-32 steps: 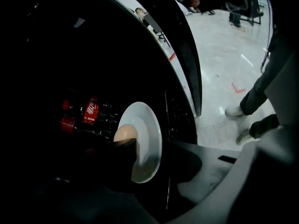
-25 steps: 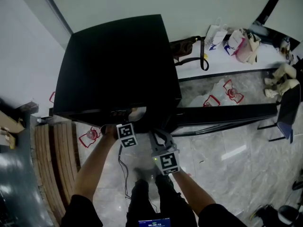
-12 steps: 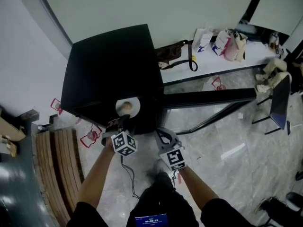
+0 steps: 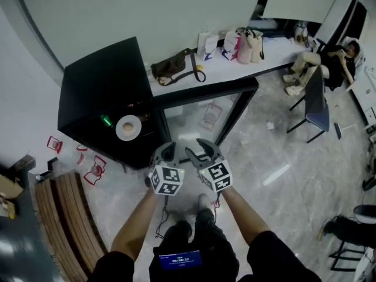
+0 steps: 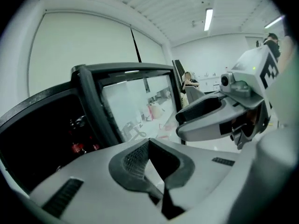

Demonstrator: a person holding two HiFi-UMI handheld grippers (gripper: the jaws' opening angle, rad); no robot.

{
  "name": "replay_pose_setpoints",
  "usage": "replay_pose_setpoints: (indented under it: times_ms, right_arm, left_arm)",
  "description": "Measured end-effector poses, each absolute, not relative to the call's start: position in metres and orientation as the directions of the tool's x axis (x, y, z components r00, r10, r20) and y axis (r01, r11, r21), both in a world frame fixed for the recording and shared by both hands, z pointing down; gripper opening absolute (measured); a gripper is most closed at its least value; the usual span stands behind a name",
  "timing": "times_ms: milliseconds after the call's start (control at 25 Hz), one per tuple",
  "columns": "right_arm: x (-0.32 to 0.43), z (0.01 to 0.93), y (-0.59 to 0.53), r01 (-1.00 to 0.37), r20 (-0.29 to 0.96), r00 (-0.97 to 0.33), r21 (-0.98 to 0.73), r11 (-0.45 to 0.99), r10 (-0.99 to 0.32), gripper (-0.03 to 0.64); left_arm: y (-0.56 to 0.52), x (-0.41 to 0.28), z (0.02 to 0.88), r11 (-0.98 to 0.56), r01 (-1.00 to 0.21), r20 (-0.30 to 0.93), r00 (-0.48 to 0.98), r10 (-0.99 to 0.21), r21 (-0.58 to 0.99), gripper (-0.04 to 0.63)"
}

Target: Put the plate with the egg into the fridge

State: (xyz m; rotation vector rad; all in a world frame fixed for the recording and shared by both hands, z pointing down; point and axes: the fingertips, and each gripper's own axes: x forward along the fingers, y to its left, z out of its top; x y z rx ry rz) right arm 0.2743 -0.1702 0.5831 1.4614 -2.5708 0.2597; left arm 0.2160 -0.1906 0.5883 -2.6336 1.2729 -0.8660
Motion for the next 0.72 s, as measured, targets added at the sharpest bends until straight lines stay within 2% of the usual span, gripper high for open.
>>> replay_pose_setpoints:
  times_ms: [280,480,720]
  right_arm:
    - [0.440,0.589,-0.179,-0.908,0.287,-0.415,-0.070,0.414,-0.863,0.350]
    - [0.509,0.585,-0.223,-0.871,0.315,-0.488,-0.108,0.480,-0.814,0.558]
    - [0.508,0.570,-0.271,-0.789,0.309,-0.596,-0.053,0.612,-0.741,0.577]
  left_arm:
    - [-0.189,0.347,0.574,-0.675,-0.689,0.427,0.544,-0.722,-0.264,0.009]
    - [-0.197,0.404,0.571,-0.660,-0.708,0.426,0.530,-0.733,-0.253,0.009]
    - [-0.211,0.429,0.570,-0.615,-0.746,0.426,0.483,-0.765,-0.257,0.009]
